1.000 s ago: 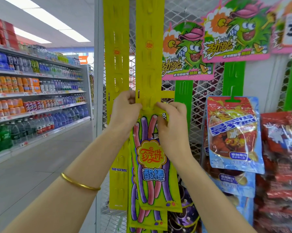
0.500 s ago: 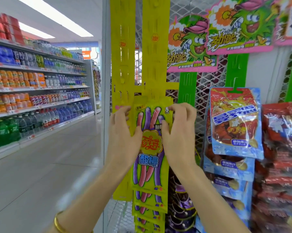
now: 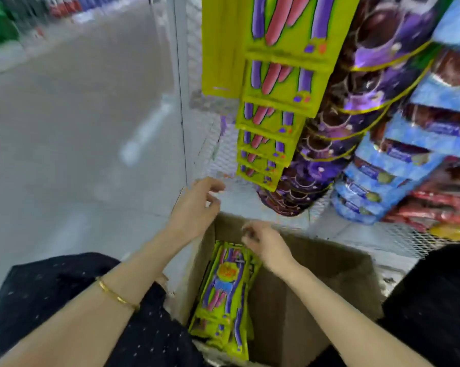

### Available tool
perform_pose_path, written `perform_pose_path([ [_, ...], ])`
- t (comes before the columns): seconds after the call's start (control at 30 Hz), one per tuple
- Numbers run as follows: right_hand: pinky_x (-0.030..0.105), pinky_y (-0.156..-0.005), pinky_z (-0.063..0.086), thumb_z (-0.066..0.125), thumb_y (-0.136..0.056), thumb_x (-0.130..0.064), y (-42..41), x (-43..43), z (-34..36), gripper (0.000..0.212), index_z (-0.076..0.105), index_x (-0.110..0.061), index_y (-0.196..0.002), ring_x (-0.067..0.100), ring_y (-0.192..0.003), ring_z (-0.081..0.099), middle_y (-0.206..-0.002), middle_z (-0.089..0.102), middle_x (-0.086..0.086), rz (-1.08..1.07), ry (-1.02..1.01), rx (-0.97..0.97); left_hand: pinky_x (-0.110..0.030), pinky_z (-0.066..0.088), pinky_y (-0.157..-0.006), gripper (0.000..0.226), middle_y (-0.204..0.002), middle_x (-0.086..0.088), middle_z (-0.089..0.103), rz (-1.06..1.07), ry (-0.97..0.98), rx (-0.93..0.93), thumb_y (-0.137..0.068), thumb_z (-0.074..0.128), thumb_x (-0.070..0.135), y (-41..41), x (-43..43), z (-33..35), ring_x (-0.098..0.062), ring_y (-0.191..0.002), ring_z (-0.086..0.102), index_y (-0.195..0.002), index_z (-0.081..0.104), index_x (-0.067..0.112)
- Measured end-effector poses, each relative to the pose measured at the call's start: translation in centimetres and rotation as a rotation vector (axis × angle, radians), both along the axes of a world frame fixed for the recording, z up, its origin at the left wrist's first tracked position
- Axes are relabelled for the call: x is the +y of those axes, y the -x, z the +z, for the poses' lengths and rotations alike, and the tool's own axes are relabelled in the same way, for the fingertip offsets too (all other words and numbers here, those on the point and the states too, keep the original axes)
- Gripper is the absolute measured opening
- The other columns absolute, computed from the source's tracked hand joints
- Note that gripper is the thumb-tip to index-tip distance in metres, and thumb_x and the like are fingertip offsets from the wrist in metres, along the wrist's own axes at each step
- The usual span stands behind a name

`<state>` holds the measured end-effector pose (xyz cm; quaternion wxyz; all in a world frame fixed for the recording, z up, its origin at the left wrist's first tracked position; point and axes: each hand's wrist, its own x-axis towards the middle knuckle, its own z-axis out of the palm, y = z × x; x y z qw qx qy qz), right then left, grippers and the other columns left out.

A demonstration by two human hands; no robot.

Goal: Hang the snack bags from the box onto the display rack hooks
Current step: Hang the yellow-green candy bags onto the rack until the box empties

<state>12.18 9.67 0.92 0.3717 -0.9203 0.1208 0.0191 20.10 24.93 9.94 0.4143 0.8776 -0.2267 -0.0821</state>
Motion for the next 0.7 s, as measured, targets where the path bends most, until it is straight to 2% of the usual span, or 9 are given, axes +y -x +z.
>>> perform_pose_path([
  [0.07,0.039,-0.085,0.047,0.059,-0.088,-0.016,0.3,0.7,-4.5,0.028,0.055,-0.004,-0.113,0.019,-0.088,0.054,-0.091,0.054,0.003,-0.096,-0.126,0.231,-0.020,0.040,-0.079,0.028,-0.105,0.006,0.050,-0.017,-0.062,-0.010,-0.086,0.053,0.001,-0.6,0.2,-0.9,-0.011,-0.083,0.055,-0.112,0.059,0.012],
  [0.17,0.044,-0.091,0.047,0.060,-0.088,-0.017,0.8,2.2,-10.0,0.040,0.049,0.001,-0.122,0.017,-0.088,0.050,-0.088,0.052,0.001,-0.214,-0.263,0.442,-0.017,0.037,-0.073,0.028,-0.106,0.003,0.052,-0.026,-0.075,-0.005,-0.085,0.053,0.000,-1.2,0.4,-1.0,-0.013,-0.081,0.056,-0.109,0.060,0.011],
  [0.27,0.040,-0.092,0.045,0.061,-0.088,-0.021,0.7,3.6,-13.5,0.046,0.045,-0.003,-0.127,0.023,-0.097,0.055,-0.111,0.059,0.010,-0.386,-0.342,0.560,-0.010,0.036,-0.064,0.029,-0.115,0.000,0.053,-0.002,-0.078,0.018,-0.085,0.051,0.001,-1.9,1.0,-1.5,-0.003,-0.074,0.055,-0.108,0.059,0.017],
  [0.37,0.035,-0.087,0.046,0.059,-0.088,-0.017,0.3,4.7,-15.2,0.042,0.044,0.000,-0.124,0.032,-0.105,0.058,-0.119,0.059,0.019,-0.584,-0.346,0.598,0.001,0.036,-0.066,0.030,-0.116,0.002,0.050,0.011,-0.084,0.040,-0.086,0.049,0.002,-2.2,1.3,-1.8,0.002,-0.075,0.053,-0.108,0.057,0.020],
  [0.5,0.036,-0.092,0.044,0.063,-0.087,-0.018,-0.4,5.5,-15.7,0.050,0.041,0.005,-0.126,0.036,-0.114,0.054,-0.125,0.055,0.021,-0.802,-0.370,0.584,-0.009,0.039,-0.059,0.029,-0.117,0.002,0.048,0.004,-0.108,0.068,-0.089,0.048,0.004,-2.4,1.4,-1.9,-0.011,-0.086,0.058,-0.112,0.057,0.018],
  [0.6,0.036,-0.090,0.049,0.062,-0.086,-0.018,-1.1,5.9,-16.0,0.042,0.051,0.004,-0.121,0.035,-0.107,0.059,-0.117,0.060,0.019,-0.816,-0.406,0.594,-0.007,0.038,-0.065,0.029,-0.119,0.000,0.048,0.011,-0.110,0.085,-0.089,0.049,0.006,-2.6,1.4,-2.1,-0.012,-0.087,0.058,-0.114,0.057,0.018],
  [0.7,0.034,-0.086,0.045,0.059,-0.090,-0.018,-2.3,6.5,-15.8,0.043,0.049,0.002,-0.126,0.033,-0.107,0.057,-0.123,0.058,0.016,-0.790,-0.485,0.628,-0.005,0.038,-0.069,0.029,-0.122,-0.002,0.050,0.011,-0.100,0.095,-0.089,0.050,0.006,-2.5,1.2,-1.9,-0.011,-0.085,0.058,-0.115,0.057,0.017],
])
